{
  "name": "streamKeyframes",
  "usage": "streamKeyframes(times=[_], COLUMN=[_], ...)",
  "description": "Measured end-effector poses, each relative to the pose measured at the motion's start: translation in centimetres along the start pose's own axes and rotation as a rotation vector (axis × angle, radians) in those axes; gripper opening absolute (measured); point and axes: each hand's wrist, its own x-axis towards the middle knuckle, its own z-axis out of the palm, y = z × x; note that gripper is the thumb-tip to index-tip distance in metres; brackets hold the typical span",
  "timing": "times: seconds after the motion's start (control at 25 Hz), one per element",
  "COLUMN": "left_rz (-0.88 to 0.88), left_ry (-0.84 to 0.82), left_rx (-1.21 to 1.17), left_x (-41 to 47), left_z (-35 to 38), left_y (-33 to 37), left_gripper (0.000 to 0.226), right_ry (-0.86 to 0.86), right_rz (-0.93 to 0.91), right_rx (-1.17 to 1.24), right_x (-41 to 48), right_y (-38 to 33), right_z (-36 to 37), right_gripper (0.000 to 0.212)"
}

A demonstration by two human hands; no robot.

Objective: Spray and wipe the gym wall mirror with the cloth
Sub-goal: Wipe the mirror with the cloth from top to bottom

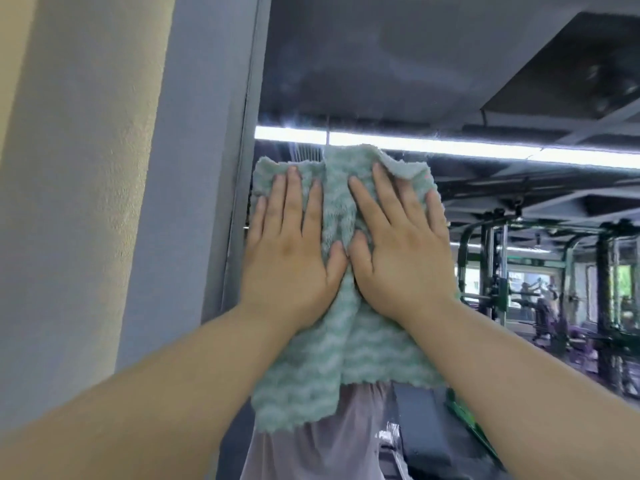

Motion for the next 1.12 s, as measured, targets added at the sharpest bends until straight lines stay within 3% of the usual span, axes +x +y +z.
streamKeyframes(times=[0.12, 0.24, 0.36, 0.44, 0.52, 0.72, 0.84, 0.96, 1.12], left_rz=[0.049, -0.041, -0.086, -0.02, 0.037, -0.104, -0.154, -0.08, -0.086], left_ry=[0.006, -0.008, 0.046, 0.084, 0.02, 0.036, 0.048, 0.008, -0.006], left_rx=[0.022, -0.006, -0.013, -0.009, 0.019, -0.009, -0.001, 0.033, 0.045], left_x=[5.0, 10.9, 8.4, 3.8, 2.0, 11.0, 7.6, 1.5, 6.8], left_z=[-0.9, -1.7, -1.0, -0.3, -0.1, -1.5, -0.6, -0.5, -1.4], left_y=[-1.5, -1.9, -0.5, 0.6, 0.4, -0.3, 0.6, 0.4, -1.0], left_gripper=[0.072, 0.069, 0.069, 0.068, 0.068, 0.069, 0.071, 0.076, 0.078], right_ry=[0.008, 0.009, 0.032, 0.031, -0.011, 0.024, 0.044, 0.003, -0.004], right_rz=[-0.034, -0.038, -0.011, -0.051, -0.116, -0.024, 0.017, 0.0, 0.013], right_rx=[-0.003, -0.016, -0.004, -0.002, -0.026, -0.035, -0.01, -0.027, -0.02], right_x=[4.5, 9.9, 6.5, 1.9, 1.7, 11.0, 6.6, 0.1, 4.5], right_y=[1.3, 2.2, 1.7, 1.6, 2.2, 2.5, 2.4, 2.3, 2.1], right_z=[-0.7, -1.8, -0.9, -0.5, -0.5, -1.5, -0.8, -0.5, -0.9], right_gripper=[0.066, 0.063, 0.059, 0.059, 0.06, 0.058, 0.058, 0.059, 0.059])
